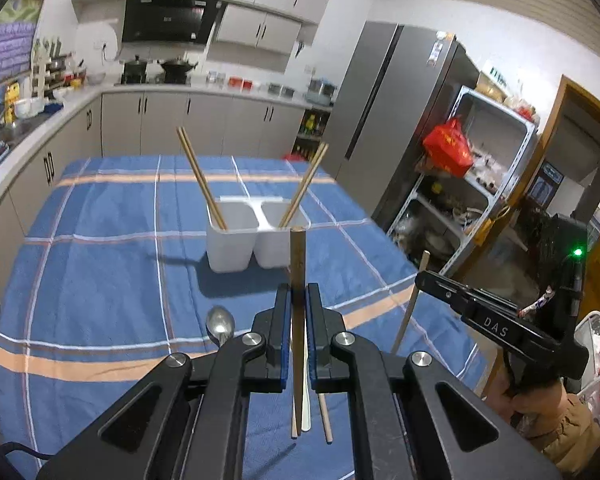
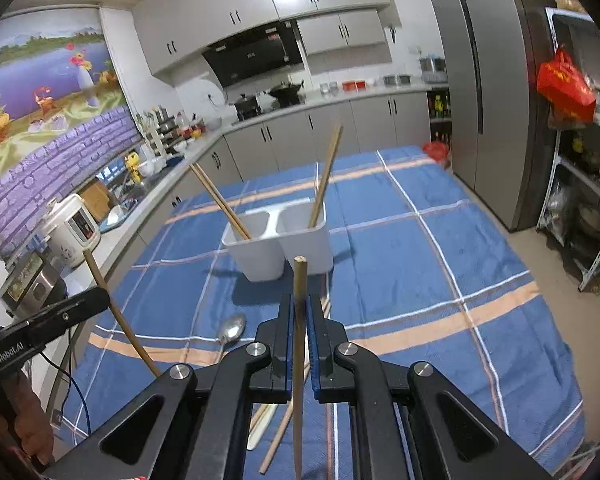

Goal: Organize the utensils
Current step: 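Lift both chopsticks over the white holder and open both tools to drop them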

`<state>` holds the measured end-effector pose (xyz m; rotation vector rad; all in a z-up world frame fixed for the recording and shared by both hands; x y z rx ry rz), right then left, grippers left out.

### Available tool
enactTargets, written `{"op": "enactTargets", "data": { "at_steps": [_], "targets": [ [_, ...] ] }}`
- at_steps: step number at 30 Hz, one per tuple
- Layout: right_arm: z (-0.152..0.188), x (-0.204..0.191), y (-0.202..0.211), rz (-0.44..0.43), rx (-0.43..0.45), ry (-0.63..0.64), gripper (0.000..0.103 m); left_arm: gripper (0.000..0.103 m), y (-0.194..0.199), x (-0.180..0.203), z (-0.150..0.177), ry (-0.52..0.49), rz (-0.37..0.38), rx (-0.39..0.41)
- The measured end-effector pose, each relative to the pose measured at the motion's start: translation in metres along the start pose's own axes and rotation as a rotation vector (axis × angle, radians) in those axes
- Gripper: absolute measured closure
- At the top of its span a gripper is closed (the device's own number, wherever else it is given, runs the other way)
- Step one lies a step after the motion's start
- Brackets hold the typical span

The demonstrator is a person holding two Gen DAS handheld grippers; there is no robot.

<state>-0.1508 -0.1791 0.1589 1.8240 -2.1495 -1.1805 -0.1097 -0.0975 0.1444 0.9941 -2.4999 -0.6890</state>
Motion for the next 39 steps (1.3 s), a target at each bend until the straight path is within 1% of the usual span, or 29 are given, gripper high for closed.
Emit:
{"op": "enactTargets", "data": {
  "at_steps": [3,7,13,16,18,21,24,26,28,30,33,36,39],
  "targets": [
    [-0.009,-0.007,0.01,-0.004,0.03,0.017,0.097,0.097,0.012,-0.002,-0.01,-0.007,-0.013,0.033],
    [-0.026,-0.015,0.016,-0.004,0.068,0.046,0.097,0.097,0.018,-0.007,-0.021,-0.004,-0.02,0.06],
    [-0.069,-0.032,0.016,-0.019,0.134,0.081,0.097,0.097,0.014,-0.025,-0.056,0.014,-0.058,0.106],
    [-0.098,-0.043,0.012,-0.049,0.161,0.097,0.097,0.097,0.007,-0.037,-0.08,0.029,-0.089,0.134],
    [-0.119,-0.048,0.007,-0.077,0.176,0.101,0.097,0.097,0.0,-0.047,-0.1,0.04,-0.123,0.157],
    [-0.15,-0.054,-0.002,-0.112,0.202,0.099,0.097,0.097,-0.013,-0.058,-0.13,0.05,-0.151,0.183],
    [-0.178,-0.056,-0.018,-0.12,0.22,0.111,0.097,0.097,-0.03,-0.066,-0.157,0.044,-0.187,0.201],
    [-0.19,-0.055,-0.031,-0.116,0.215,0.112,0.097,0.097,-0.048,-0.071,-0.173,0.035,-0.203,0.202],
    [-0.196,-0.048,-0.058,-0.105,0.177,0.101,0.097,0.097,-0.066,-0.074,-0.183,0.023,-0.224,0.189],
    [-0.196,-0.037,-0.087,-0.098,0.122,0.077,0.097,0.097,-0.099,-0.081,-0.185,0.015,-0.236,0.134],
    [-0.187,-0.013,-0.134,-0.083,0.029,0.017,0.097,0.097,-0.142,-0.089,-0.175,0.011,-0.248,0.044],
    [-0.18,0.005,-0.161,-0.074,-0.024,-0.019,0.097,0.097,-0.173,-0.094,-0.162,0.003,-0.259,-0.023],
    [-0.177,0.015,-0.176,-0.066,-0.05,-0.03,0.096,0.096,-0.188,-0.096,-0.154,0.006,-0.254,-0.053]
  ]
}}
Point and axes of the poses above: each gripper's, at about its wrist camera, not at the fingertips, and y roughly against the way its jaws point, x to its right, z to its underside, the point moved 9 cm from there along -y, roughly the way its jaws point, and after that the axes turned 10 degrees about -y, right-handed, at the moved point
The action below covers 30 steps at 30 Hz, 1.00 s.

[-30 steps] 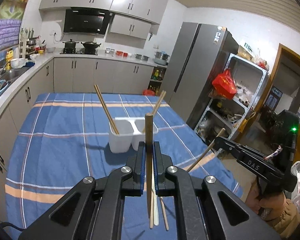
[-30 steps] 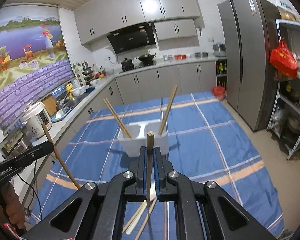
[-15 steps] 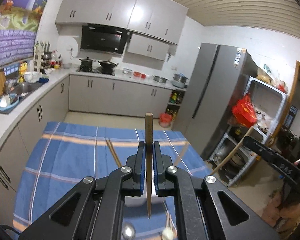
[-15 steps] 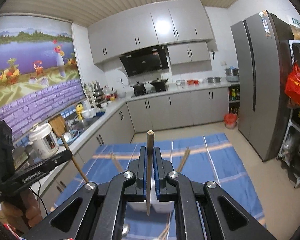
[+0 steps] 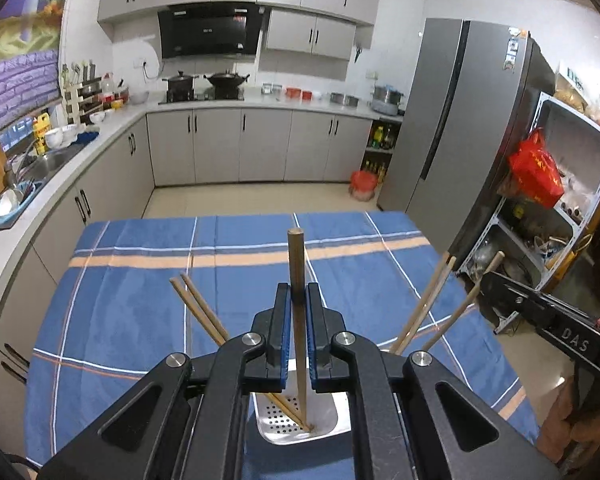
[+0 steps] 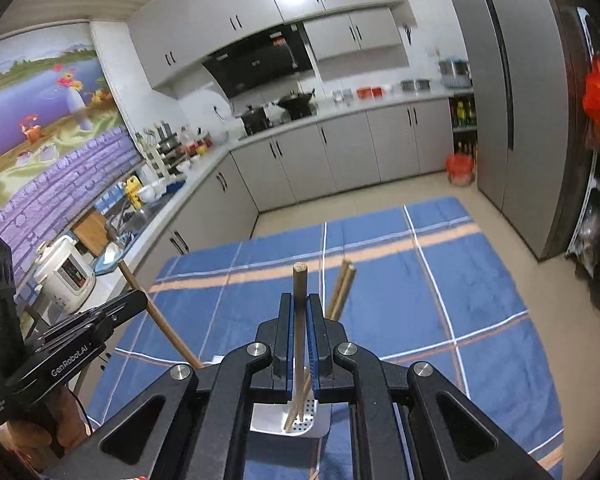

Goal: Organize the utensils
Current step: 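Lift both chopsticks over the white holder and open both tools to drop them, then grasp the metal spoon with the left tool while the right approaches the white spoon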

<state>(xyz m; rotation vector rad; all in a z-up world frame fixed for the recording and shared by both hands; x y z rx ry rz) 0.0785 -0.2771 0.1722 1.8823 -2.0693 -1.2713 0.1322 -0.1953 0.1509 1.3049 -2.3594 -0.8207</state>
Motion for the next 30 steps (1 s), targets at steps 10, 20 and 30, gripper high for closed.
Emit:
{"op": "enactTargets", "data": {
  "at_steps": [10,20,30],
  "targets": [
    [-0.001,0.008,0.008,0.026,0.015,-0.016,0.076,0.082,0.022,-0.014,0.008,0.06,0.016,0.012],
    [0.093,0.021,0.042,0.055,-0.102,0.01,0.065,0.066,0.091,-0.015,0.06,0.098,0.061,0.038],
    [0.262,0.023,0.018,0.024,-0.42,0.01,0.069,0.066,0.066,0.003,0.207,0.057,0.084,-0.236]
  ]
}}
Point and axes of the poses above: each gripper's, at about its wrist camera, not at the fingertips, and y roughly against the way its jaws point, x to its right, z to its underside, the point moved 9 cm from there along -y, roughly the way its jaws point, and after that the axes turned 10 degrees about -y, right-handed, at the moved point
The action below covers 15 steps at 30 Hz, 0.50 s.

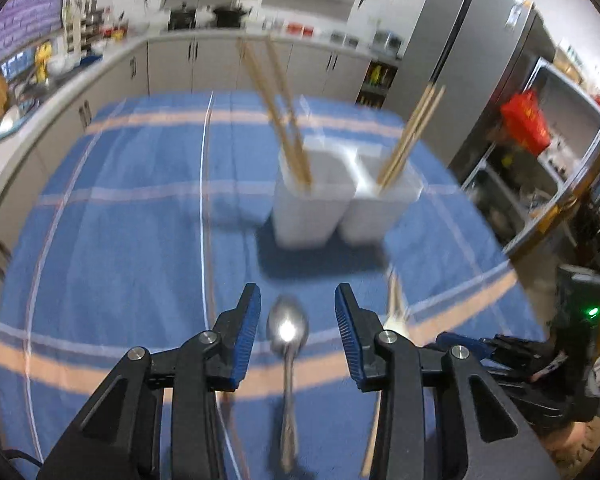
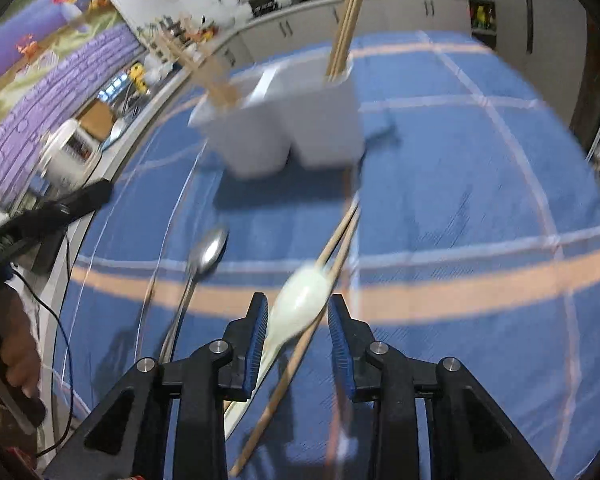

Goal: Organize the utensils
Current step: 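Grasp the metal spoon with the left tool while the right approaches the white spoon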

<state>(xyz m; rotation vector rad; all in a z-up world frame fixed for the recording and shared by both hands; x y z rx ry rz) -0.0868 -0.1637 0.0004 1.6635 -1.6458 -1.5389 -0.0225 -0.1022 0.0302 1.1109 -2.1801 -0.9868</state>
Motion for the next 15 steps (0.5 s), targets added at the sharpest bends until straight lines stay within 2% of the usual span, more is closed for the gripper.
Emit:
{"op": "enactTargets", "data": {
  "at_steps": [7,11,15],
  "targets": [
    [0.01,-0.006,-0.026,0.088,-0.051,-0.017,0.069,0.066,-0.039,-0.016,0.049,0.032,-0.003,-0.152],
    [0.007,-0.013,-0.032,0.147,-0.036,-0.005,0.069,0.066,-0.057,-0.015,0.05,0.043,0.005,-0.196],
    [0.002,-0.017,-0.039,0.197,-0.044,0.015,0.069,0.066,-0.073,-0.003,0.045,-0.011,-0.004,-0.234]
  ]
}}
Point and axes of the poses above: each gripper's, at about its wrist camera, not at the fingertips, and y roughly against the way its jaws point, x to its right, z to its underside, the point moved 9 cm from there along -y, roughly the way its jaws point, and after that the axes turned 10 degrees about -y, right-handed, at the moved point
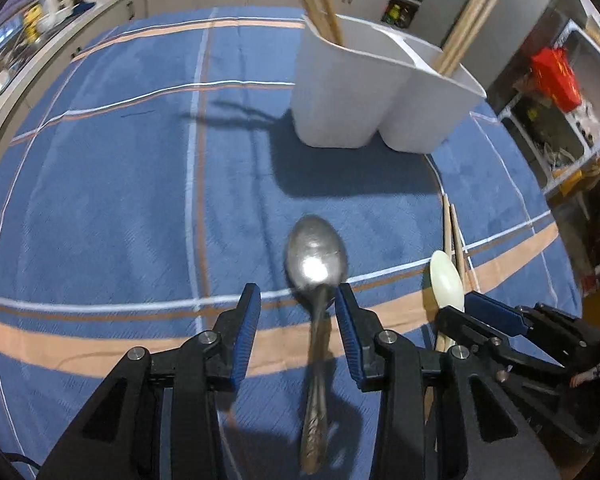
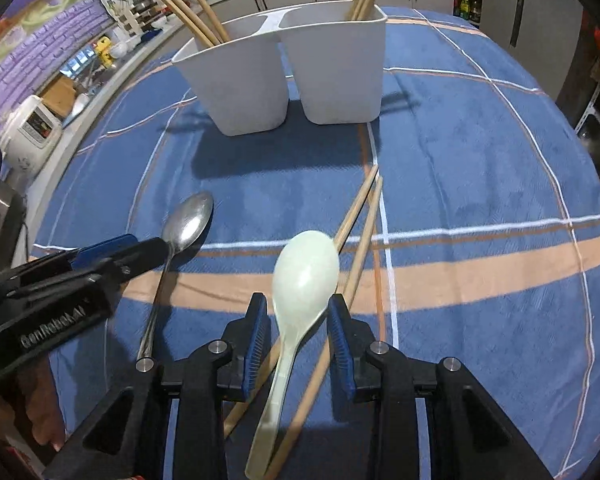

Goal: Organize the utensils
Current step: 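Grasp the metal spoon with the left tool while the right approaches the white spoon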

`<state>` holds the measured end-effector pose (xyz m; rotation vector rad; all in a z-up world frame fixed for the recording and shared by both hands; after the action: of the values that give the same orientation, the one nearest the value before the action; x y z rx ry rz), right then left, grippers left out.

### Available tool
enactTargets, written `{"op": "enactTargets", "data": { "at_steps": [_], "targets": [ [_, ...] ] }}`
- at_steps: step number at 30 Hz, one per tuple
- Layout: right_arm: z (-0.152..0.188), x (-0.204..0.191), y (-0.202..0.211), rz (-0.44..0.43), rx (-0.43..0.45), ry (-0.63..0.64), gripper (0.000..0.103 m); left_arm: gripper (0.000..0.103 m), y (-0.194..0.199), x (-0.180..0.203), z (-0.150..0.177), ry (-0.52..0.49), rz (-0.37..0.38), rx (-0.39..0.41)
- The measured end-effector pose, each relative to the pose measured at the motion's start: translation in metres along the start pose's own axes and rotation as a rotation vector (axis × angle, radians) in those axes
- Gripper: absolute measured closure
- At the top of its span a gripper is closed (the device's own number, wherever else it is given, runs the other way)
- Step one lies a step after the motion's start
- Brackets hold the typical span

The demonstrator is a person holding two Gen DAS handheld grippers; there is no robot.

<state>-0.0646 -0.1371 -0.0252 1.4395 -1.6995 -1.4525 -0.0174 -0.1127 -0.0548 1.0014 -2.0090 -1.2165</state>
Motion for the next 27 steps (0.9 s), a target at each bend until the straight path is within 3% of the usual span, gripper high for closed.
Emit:
{"op": "enactTargets", "data": {
  "at_steps": [6,8,9,10,11,12,21,22,24,25,27],
  "targets": [
    [-0.001,-0.002,-0.006,0.022,-0.016,0.037,0.071,0.068,-0.014,0.012,-0.001,-0.054,-0.044,-0.044],
    [-0.003,0.002,-0.001,-0.011,-0.01,0.012,0.073,0.074,-0.013,0.013,-0.001,-0.053,-0.035,-0.042],
    [-0.003,0.005,0.001,-0.026,-0.004,0.005,0.074,0.09,-0.011,0.013,-0.001,-0.042,-0.018,-0.033],
    [-0.003,0.008,0.006,-0.047,0.005,-0.003,0.076,0.095,-0.009,0.013,0.0,-0.039,-0.01,-0.029],
    [-0.004,0.011,0.011,-0.066,0.016,-0.011,0.086,0.098,-0.007,0.011,0.0,-0.037,-0.008,-0.025],
    [-0.003,0.013,0.015,-0.077,0.019,-0.013,0.099,0.098,-0.003,0.009,0.001,-0.023,-0.003,-0.012],
    [0.001,0.024,0.026,-0.126,0.036,-0.021,0.102,0.098,0.023,0.001,0.001,0.027,0.067,0.078],
    [0.0,0.022,0.025,-0.127,0.033,-0.017,0.1,0.098,0.024,0.0,0.001,0.027,0.069,0.081],
    [0.003,0.018,0.019,-0.109,0.01,0.016,0.076,0.099,0.026,-0.003,0.002,0.03,0.066,0.081],
    [0.0,0.012,0.015,-0.089,0.005,0.042,0.058,0.099,0.027,-0.004,0.003,0.033,0.067,0.078],
    [0.005,0.008,0.009,-0.044,-0.015,0.1,0.057,0.099,0.026,-0.004,0.008,0.029,0.073,0.061]
  ]
}}
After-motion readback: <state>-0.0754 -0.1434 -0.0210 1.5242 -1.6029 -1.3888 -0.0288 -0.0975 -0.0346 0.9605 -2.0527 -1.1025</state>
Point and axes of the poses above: each gripper's, at about its wrist camera, not at the fingertips, and y roughly against the way its jaws point, x to its right, z to its underside, the point moved 9 cm from there along -y, roughly the way its jaws point, and after that the axes turned 10 degrees about -y, right-handed, at the moved point
